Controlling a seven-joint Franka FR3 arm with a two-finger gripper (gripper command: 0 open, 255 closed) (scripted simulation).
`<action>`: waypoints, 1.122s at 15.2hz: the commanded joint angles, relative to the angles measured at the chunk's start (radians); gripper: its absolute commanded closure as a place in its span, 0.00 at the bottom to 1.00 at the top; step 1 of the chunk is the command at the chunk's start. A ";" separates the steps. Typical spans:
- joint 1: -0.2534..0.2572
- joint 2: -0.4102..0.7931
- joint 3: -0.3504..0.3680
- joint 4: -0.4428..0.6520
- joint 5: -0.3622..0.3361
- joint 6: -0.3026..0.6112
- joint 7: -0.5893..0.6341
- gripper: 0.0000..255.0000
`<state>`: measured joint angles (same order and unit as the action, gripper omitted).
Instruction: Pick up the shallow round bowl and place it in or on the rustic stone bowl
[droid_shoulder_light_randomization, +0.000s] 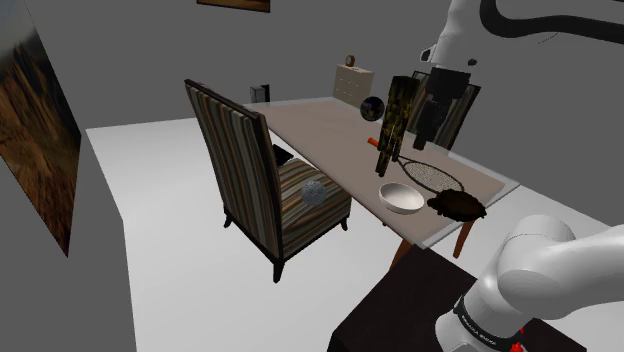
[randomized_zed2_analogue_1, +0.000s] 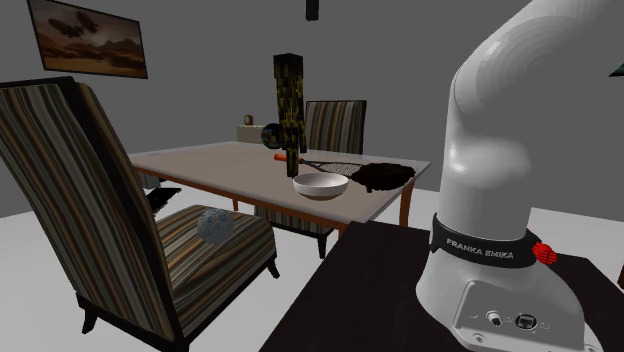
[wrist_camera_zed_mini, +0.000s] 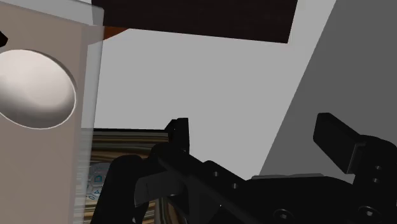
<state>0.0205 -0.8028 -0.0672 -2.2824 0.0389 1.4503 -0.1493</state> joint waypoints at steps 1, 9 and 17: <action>0.000 0.000 0.000 0.000 0.000 0.000 0.000 0.00; -0.039 0.045 -0.093 -0.182 -0.101 0.226 -0.111 0.00; -0.081 0.188 -0.201 -0.286 -0.194 0.483 -0.213 0.00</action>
<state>-0.0567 -0.6402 -0.2543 -2.5577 -0.1445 1.8933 -0.3505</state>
